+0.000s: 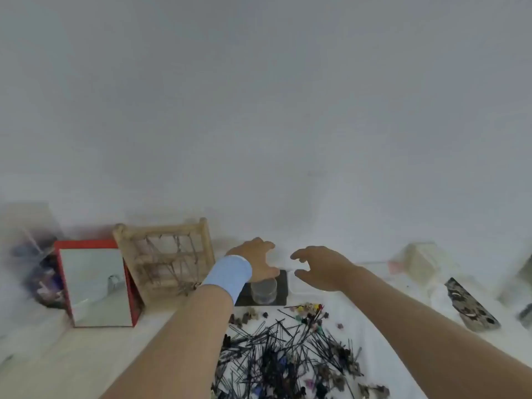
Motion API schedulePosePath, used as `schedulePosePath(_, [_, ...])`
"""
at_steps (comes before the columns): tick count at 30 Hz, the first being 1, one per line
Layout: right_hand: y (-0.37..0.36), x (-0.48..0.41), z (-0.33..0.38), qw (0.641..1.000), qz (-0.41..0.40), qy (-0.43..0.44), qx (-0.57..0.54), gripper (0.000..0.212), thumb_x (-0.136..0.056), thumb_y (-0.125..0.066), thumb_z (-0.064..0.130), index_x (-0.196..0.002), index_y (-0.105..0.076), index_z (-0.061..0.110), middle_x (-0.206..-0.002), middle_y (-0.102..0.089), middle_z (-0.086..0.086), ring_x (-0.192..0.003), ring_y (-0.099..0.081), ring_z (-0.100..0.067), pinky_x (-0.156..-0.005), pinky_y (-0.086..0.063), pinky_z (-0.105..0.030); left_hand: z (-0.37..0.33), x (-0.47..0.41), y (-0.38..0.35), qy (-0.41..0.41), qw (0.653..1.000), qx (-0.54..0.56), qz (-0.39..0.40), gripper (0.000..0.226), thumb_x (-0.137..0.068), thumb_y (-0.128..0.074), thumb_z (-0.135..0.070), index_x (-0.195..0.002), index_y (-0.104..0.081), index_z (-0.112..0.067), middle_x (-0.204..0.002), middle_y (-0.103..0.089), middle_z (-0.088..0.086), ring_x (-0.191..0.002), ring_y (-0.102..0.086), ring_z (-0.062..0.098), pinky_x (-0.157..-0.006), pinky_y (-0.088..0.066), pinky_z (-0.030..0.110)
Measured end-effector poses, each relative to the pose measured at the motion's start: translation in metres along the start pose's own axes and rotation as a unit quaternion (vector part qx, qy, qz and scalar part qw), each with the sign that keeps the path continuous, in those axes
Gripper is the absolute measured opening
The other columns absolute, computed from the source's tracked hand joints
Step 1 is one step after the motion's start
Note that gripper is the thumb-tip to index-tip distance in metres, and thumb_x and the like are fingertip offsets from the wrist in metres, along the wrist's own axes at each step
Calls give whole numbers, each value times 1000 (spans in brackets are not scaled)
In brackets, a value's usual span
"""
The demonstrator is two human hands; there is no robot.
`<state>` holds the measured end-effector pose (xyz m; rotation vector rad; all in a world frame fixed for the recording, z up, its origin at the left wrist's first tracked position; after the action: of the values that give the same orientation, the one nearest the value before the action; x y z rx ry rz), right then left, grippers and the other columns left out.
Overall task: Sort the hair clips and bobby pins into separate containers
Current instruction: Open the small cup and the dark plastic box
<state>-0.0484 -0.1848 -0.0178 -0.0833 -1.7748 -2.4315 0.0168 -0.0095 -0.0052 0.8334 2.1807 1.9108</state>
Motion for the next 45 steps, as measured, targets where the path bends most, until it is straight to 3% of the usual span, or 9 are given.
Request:
schedulePosePath(7, [-83,-57,14,998,-6,60,-19,46,-93,-57,37,-137,-49,25,-134,-51,-4,-114,-54,-23,-90,-44,-33,52,-41,-78,58,994,-66,69,122,-62,-83,-56,-155,-11,-24,-155,-26,4,-140,-31,28,-108,-39,49])
schedulePosePath(11, [-116,-74,17,996,-29,76,-45,46,-94,-57,42,-134,-51,21,-127,-54,-7,-108,-55,-24,-86,-44,-33,70,-55,-115,12,999,-29,-22,92,-58,-80,-58,-137,-43,-29,-132,-52,0,-119,-47,25,-97,-47,44])
schedulePosePath(16, [-136,-59,20,986,-96,84,-103,52,-85,-68,51,-124,-56,20,-119,-59,-1,-102,-55,-19,-86,-46,-34,72,-35,-140,-5,984,109,-139,60,-62,-76,-56,-114,-59,-32,-109,-64,-9,-105,-55,19,-90,-50,38])
schedulePosePath(23, [-130,-8,31,964,-159,71,-199,60,-89,-62,54,-136,-46,21,-119,-59,1,-100,-61,-18,-85,-51,-31,58,22,-147,-45,921,348,-168,92,-63,-87,-42,-141,-41,-27,-130,-53,-9,-113,-52,12,-93,-41,27])
schedulePosePath(27, [-124,20,36,971,-148,78,-173,69,-94,-44,64,-145,-42,19,-125,-62,-2,-105,-61,-18,-84,-44,-29,41,47,-145,-50,926,323,-187,96,-63,-88,-45,-144,-41,-24,-135,-53,-7,-110,-50,10,-96,-41,27])
schedulePosePath(31, [-115,39,31,977,-128,86,-148,59,-102,-34,54,-145,-44,15,-136,-58,-8,-116,-53,-20,-90,-35,-29,28,58,-136,-72,936,299,-173,51,-64,-84,-45,-109,-65,-31,-100,-71,-6,-92,-67,15,-87,-54,34])
schedulePosePath(35, [-116,34,12,975,-111,70,-180,48,-105,-32,46,-141,-46,17,-140,-53,-6,-120,-50,-20,-93,-34,-30,18,44,-140,-91,938,298,-149,41,-66,-82,-48,-101,-68,-34,-95,-72,-6,-90,-68,14,-85,-55,34])
schedulePosePath(41, [-128,-7,-25,968,-103,55,-220,47,-106,-27,47,-136,-50,20,-120,-58,0,-103,-52,-17,-98,-44,-40,19,-11,-140,-95,949,276,-116,36,-74,-77,-47,-102,-67,-27,-105,-67,-6,-96,-62,13,-84,-47,30])
schedulePosePath(45, [-119,-25,-34,958,-106,39,-265,41,-107,-22,43,-122,-52,20,-90,-54,7,-73,-50,-12,-69,-40,-23,18,-39,-125,-91,947,289,-107,59,-60,-68,-67,-100,-66,-25,-96,-65,-7,-89,-60,14,-75,-41,30])
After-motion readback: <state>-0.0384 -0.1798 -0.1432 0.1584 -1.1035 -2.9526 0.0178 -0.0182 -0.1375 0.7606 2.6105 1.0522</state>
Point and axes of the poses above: each hand's wrist, its own x-axis away from the middle knuckle, its own y-axis out of the back of the hand, z = x × y, the point moved 2 cm from there along -x, towards the middle knuckle
